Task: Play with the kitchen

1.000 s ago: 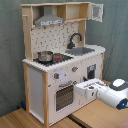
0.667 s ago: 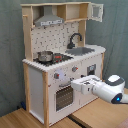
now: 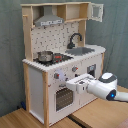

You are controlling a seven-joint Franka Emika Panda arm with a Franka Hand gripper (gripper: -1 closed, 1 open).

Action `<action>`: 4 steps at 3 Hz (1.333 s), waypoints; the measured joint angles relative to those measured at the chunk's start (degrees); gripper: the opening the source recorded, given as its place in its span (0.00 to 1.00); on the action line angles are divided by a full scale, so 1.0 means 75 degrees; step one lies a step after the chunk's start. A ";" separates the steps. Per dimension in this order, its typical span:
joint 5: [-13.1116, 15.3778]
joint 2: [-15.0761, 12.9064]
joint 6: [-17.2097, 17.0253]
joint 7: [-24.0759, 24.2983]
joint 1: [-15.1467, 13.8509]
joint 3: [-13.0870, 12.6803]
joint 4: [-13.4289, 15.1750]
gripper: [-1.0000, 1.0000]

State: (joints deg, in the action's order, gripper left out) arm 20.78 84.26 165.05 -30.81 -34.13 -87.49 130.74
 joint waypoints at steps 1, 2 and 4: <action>0.0000 0.0002 0.0280 -0.0254 -0.0495 -0.0009 -0.0520 1.00; -0.0006 0.0002 0.0892 -0.0212 -0.1017 -0.0038 -0.0600 1.00; -0.0017 0.0003 0.1383 0.0063 -0.2148 -0.0168 -0.1325 1.00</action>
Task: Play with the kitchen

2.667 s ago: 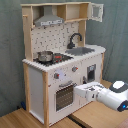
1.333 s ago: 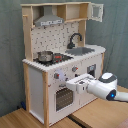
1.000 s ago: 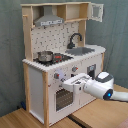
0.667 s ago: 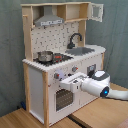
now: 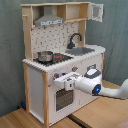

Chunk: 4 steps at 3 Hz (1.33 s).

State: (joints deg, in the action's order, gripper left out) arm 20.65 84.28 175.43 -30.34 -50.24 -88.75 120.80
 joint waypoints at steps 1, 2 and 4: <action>-0.0001 0.0000 0.0005 0.0033 -0.0515 -0.0029 -0.0580 1.00; -0.0001 0.0000 -0.0138 0.0227 -0.0499 -0.0112 -0.0534 1.00; -0.0012 0.0000 -0.0208 0.0788 -0.0484 -0.0135 -0.0486 0.00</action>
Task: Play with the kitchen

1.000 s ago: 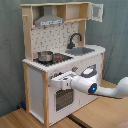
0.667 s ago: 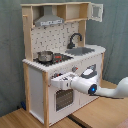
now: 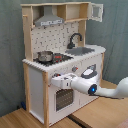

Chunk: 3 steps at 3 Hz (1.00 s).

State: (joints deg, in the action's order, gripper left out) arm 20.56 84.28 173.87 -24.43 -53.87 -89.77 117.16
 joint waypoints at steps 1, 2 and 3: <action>-0.0018 -0.0004 0.0019 0.0914 -0.0003 -0.0001 0.0000 0.00; -0.0050 -0.0009 0.0045 0.1808 -0.0008 -0.0002 0.0002 0.00; -0.0071 -0.0016 0.0077 0.2629 -0.0014 -0.0003 0.0005 0.00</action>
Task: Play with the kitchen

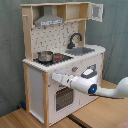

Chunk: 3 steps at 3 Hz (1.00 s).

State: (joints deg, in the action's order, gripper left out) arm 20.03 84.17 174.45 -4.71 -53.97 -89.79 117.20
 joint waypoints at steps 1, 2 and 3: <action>-0.0005 -0.0006 0.0023 0.0832 -0.0002 0.0001 0.0003 0.00; -0.0007 -0.0017 0.0033 0.1618 -0.0004 0.0001 0.0004 0.00; -0.0007 -0.0025 0.0044 0.2546 -0.0005 0.0001 0.0004 0.00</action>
State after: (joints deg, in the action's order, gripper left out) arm 19.98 83.98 174.78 14.38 -54.01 -89.78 117.23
